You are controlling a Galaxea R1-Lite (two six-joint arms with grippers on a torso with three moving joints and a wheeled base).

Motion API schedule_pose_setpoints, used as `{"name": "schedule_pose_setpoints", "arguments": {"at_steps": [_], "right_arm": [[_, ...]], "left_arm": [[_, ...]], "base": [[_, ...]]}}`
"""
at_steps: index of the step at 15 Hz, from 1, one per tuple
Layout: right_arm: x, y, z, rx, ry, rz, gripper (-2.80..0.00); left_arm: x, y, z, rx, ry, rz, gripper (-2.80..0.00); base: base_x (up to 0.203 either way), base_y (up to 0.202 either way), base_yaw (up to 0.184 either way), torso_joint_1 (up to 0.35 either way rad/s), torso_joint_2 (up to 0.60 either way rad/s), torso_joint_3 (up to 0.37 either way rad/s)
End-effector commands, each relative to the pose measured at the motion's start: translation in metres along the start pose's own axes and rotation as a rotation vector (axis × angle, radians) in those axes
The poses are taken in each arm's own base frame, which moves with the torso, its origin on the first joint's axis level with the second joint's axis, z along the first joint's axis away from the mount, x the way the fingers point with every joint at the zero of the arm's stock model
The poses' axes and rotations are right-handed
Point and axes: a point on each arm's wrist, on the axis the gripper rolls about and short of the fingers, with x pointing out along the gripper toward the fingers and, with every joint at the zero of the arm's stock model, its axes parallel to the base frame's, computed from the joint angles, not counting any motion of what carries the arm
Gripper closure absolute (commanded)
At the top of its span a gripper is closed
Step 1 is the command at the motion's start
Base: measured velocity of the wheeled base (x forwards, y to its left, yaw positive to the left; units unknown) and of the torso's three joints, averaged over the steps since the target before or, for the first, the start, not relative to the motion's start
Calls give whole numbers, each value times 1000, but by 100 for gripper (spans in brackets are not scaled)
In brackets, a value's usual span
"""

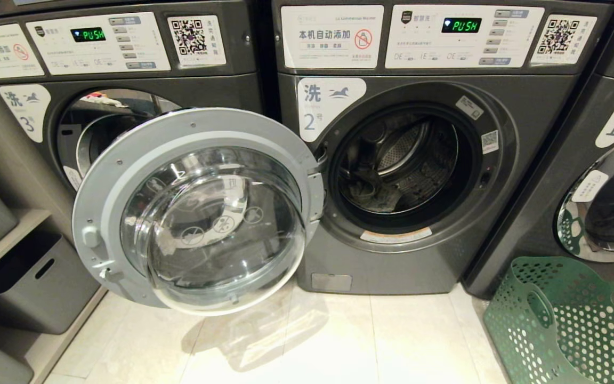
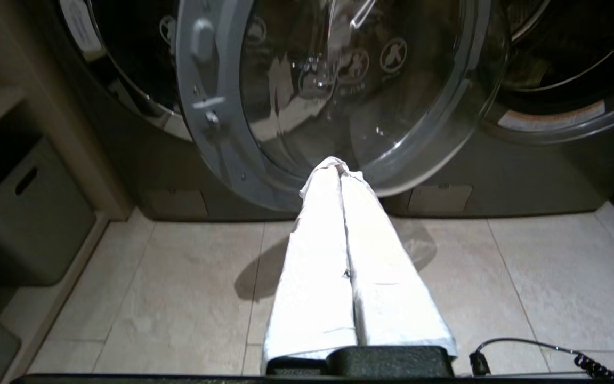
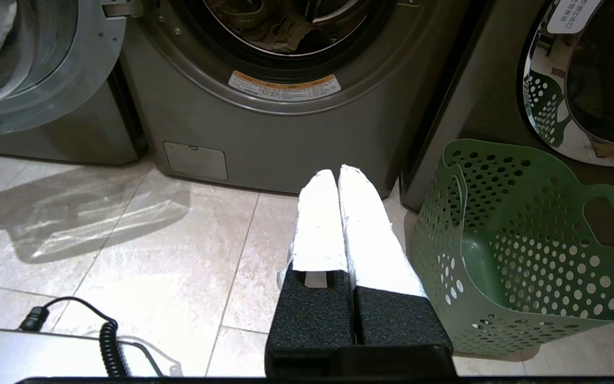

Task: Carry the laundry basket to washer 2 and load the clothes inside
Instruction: Close the washing machine door with the left hand

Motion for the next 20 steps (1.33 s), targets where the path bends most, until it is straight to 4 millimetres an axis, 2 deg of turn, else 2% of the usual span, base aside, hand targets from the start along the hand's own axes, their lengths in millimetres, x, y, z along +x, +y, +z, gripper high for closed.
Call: {"name": "schedule_pose_setpoints", "arguments": {"at_steps": [1, 2, 4, 6, 7, 9, 11, 13, 15, 18, 20], "right_arm": [[0, 0, 0, -1, 2, -5, 0], [0, -1, 0, 1, 5, -26, 0], [0, -1, 0, 17, 4, -30, 0], [0, -1, 0, 17, 3, -31, 0], [0, -1, 0, 14, 3, -29, 0], [0, -1, 0, 14, 3, -28, 0], [0, -1, 0, 19, 4, -30, 0], [0, -1, 0, 19, 4, -30, 0], [0, -1, 0, 16, 3, -31, 0], [0, -1, 0, 26, 4, -32, 0], [0, -1, 0, 29, 4, -32, 0]], "left_arm": [[-7, 2, 42, 10, -58, 5, 0], [-4, 3, 63, 15, -33, 10, 0], [23, 6, 99, 20, 85, 35, 0], [69, 10, 130, 16, 207, 93, 0], [98, 12, 141, 6, 269, 130, 0], [161, 16, 151, -25, 356, 193, 0], [225, 25, 151, -59, 388, 244, 0], [273, 43, 154, -98, 354, 268, 0], [295, 69, 158, -144, 309, 229, 0], [305, 98, 147, -192, 330, 168, 0], [307, 107, 142, -224, 347, 133, 0]], "base": [[0, 0, 0, 0, 0, 0], [0, 0, 0, 0, 0, 0], [0, 0, 0, 0, 0, 0], [0, 0, 0, 0, 0, 0], [0, 0, 0, 0, 0, 0], [0, 0, 0, 0, 0, 0], [0, 0, 0, 0, 0, 0], [0, 0, 0, 0, 0, 0], [0, 0, 0, 0, 0, 0], [0, 0, 0, 0, 0, 0], [0, 0, 0, 0, 0, 0]]}}
